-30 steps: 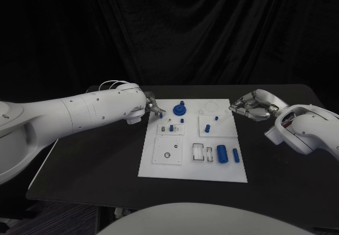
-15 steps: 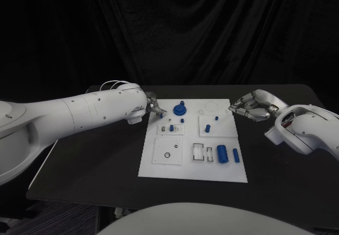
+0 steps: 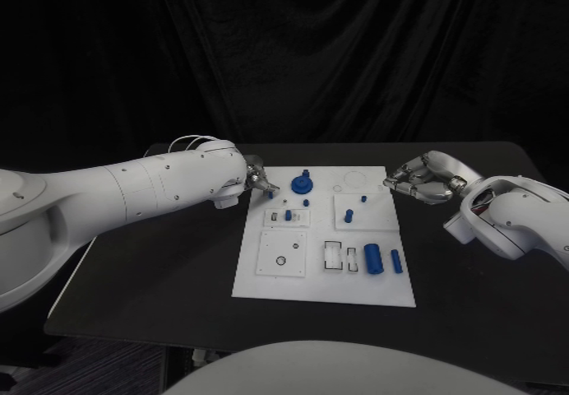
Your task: Assemble the parts on the task board
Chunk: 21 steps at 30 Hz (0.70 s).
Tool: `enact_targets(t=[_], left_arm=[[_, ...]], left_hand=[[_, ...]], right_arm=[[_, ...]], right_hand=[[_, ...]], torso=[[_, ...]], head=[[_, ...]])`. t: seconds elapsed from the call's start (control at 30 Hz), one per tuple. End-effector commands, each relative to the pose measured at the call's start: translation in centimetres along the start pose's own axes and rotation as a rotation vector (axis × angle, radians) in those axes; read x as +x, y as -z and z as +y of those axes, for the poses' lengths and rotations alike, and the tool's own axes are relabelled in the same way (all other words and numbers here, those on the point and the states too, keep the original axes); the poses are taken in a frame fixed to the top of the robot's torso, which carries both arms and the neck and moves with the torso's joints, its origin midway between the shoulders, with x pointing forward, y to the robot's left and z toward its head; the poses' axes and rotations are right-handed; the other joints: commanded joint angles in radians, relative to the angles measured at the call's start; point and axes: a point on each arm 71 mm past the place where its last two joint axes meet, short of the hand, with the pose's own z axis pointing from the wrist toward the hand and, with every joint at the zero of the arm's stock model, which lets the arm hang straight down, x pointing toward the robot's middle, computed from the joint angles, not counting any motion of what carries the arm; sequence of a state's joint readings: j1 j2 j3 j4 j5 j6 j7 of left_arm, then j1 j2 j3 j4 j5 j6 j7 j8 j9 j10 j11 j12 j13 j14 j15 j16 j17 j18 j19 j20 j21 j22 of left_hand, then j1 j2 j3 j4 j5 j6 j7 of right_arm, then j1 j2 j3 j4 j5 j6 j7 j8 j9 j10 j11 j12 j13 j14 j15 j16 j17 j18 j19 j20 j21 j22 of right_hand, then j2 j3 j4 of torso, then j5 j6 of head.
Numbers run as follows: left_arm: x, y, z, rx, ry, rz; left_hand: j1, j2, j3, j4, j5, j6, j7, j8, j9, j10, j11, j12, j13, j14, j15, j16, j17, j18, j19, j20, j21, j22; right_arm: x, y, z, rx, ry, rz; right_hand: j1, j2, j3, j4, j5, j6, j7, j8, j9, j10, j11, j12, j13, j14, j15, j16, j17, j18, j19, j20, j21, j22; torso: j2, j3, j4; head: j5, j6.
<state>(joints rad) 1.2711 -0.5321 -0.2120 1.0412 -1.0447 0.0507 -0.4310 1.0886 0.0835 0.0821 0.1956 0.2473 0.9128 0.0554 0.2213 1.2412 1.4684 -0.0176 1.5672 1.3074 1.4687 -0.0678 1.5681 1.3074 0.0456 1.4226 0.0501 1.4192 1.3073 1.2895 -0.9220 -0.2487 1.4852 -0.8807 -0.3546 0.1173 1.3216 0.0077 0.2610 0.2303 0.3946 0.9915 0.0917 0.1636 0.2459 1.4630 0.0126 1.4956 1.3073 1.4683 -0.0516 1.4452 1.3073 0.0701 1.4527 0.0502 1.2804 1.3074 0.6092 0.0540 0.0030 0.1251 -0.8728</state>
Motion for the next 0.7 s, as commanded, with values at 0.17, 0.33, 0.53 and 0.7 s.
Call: enact_targets(t=[0.17, 0.33, 0.53, 0.7], left_arm=[[0.3, -0.11, -0.32, 0.027, -0.007, 0.015], [0.45, -0.14, -0.41, 0.032, -0.011, 0.024], [0.59, -0.16, -0.46, 0.033, -0.016, 0.035], [0.58, -0.17, -0.42, 0.034, -0.015, 0.034]], left_hand=[[0.021, 0.004, 0.009, -0.015, 0.034, 0.009, 0.002, -0.013, -0.006, 0.102, 0.007, 0.004, 0.263, 0.102, 0.006, 0.003, 0.263, 0.015, -0.009, 0.001, -0.008, 0.065], [0.033, 0.007, 0.023, -0.025, 0.054, 0.01, 0.001, -0.018, -0.009, 0.102, 0.006, 0.004, 0.263, 0.102, 0.006, 0.003, 0.263, 0.015, -0.01, 0.001, -0.009, 0.066], [0.052, 0.004, 0.053, -0.046, 0.094, 0.011, -0.001, -0.026, -0.013, 0.102, 0.004, 0.004, 0.263, 0.102, 0.005, 0.003, 0.263, 0.015, -0.012, 0.0, -0.011, 0.067], [0.056, -0.006, 0.098, -0.063, 0.154, 0.013, -0.001, -0.035, -0.018, 0.102, 0.004, 0.004, 0.263, 0.102, 0.005, 0.003, 0.263, 0.016, -0.013, -0.001, -0.013, 0.069]], right_arm=[[0.21, 0.05, -0.1, 0.019, 0.0, 0.013], [0.2, 0.12, -0.14, 0.022, -0.001, 0.014], [0.15, 0.19, -0.2, 0.026, -0.001, 0.012], [0.14, 0.21, -0.21, 0.029, -0.001, 0.011]], right_hand=[[0.011, 0.003, 0.0, -0.006, 0.009, 0.005, 0.001, -0.001, 0.002, 0.004, -0.001, -0.003, 0.125, 0.051, -0.006, -0.006, 0.059, 0.002, 0.005, -0.001, -0.006, 0.104], [0.012, 0.003, 0.001, -0.007, 0.011, 0.004, 0.001, -0.001, 0.002, 0.003, -0.001, -0.004, 0.124, 0.051, -0.006, -0.006, 0.059, 0.002, 0.004, -0.001, -0.007, 0.103], [0.013, 0.004, 0.003, -0.01, 0.014, 0.005, 0.001, -0.001, 0.002, 0.002, -0.001, -0.004, 0.124, 0.051, -0.006, -0.007, 0.058, 0.002, 0.004, -0.001, -0.008, 0.103], [0.014, 0.004, 0.005, -0.011, 0.018, 0.005, 0.001, -0.001, 0.002, 0.002, -0.001, -0.004, 0.123, 0.05, -0.006, -0.008, 0.056, 0.002, 0.004, -0.001, -0.009, 0.103]], torso=[[0.0, 0.0005, 0.0], [0.001, 0.0008, -0.0003], [0.0, 0.0006, 0.0006], [0.0, 0.0003, -0.0002]], head=[[-0.001, 0.0], [-0.002, 0.0], [-0.003, 0.0], [-0.003, 0.0]])
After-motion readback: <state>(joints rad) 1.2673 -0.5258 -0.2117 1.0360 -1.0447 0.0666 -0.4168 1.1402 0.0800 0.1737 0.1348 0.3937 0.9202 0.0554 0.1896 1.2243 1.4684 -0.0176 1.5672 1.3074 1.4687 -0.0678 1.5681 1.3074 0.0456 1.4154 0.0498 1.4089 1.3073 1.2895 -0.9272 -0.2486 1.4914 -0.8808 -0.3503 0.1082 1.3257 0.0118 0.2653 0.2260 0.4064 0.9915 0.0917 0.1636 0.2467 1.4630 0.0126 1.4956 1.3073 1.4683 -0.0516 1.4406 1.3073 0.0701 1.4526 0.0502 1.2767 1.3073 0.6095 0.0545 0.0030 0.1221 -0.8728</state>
